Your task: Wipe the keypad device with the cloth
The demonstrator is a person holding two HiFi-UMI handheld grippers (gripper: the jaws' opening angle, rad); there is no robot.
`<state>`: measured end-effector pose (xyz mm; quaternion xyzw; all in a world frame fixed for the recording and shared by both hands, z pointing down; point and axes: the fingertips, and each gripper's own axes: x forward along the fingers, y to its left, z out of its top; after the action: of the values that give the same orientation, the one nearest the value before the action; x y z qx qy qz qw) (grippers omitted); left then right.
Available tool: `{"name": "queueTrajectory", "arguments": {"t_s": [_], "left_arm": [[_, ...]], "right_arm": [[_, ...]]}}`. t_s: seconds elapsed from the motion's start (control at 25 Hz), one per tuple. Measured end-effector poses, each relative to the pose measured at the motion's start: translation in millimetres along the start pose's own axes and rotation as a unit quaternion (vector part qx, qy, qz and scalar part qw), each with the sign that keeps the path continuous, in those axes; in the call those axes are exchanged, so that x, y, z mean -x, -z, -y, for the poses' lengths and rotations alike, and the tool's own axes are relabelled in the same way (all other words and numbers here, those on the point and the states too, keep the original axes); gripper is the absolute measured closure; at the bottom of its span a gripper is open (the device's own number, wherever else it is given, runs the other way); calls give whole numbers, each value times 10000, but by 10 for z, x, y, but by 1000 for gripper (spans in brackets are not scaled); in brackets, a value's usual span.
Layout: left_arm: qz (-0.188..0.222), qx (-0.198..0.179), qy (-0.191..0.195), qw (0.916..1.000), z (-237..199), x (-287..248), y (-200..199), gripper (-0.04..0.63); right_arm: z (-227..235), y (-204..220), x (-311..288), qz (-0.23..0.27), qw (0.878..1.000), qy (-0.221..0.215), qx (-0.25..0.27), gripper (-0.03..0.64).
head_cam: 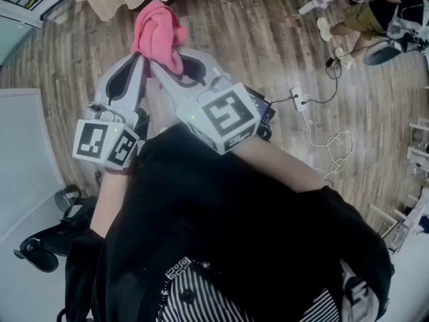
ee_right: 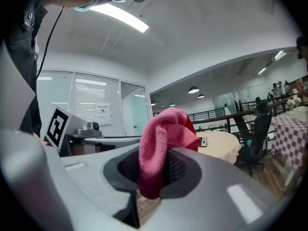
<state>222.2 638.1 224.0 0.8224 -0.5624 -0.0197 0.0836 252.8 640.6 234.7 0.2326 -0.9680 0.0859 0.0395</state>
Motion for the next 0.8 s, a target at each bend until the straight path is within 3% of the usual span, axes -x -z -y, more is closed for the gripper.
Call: {"name": "queueTrajectory", "arguments": {"t_s": [0.56, 0.8], "left_arm": [[-107, -19, -85, 9999, 29, 30, 73, 594], [-286, -60, -128, 9995, 80, -172, 143, 594]], "right_arm": [[-4, 57, 50, 27, 9996, 44, -267, 538], [210, 126, 113, -17, 9988, -58, -481, 537]]}}
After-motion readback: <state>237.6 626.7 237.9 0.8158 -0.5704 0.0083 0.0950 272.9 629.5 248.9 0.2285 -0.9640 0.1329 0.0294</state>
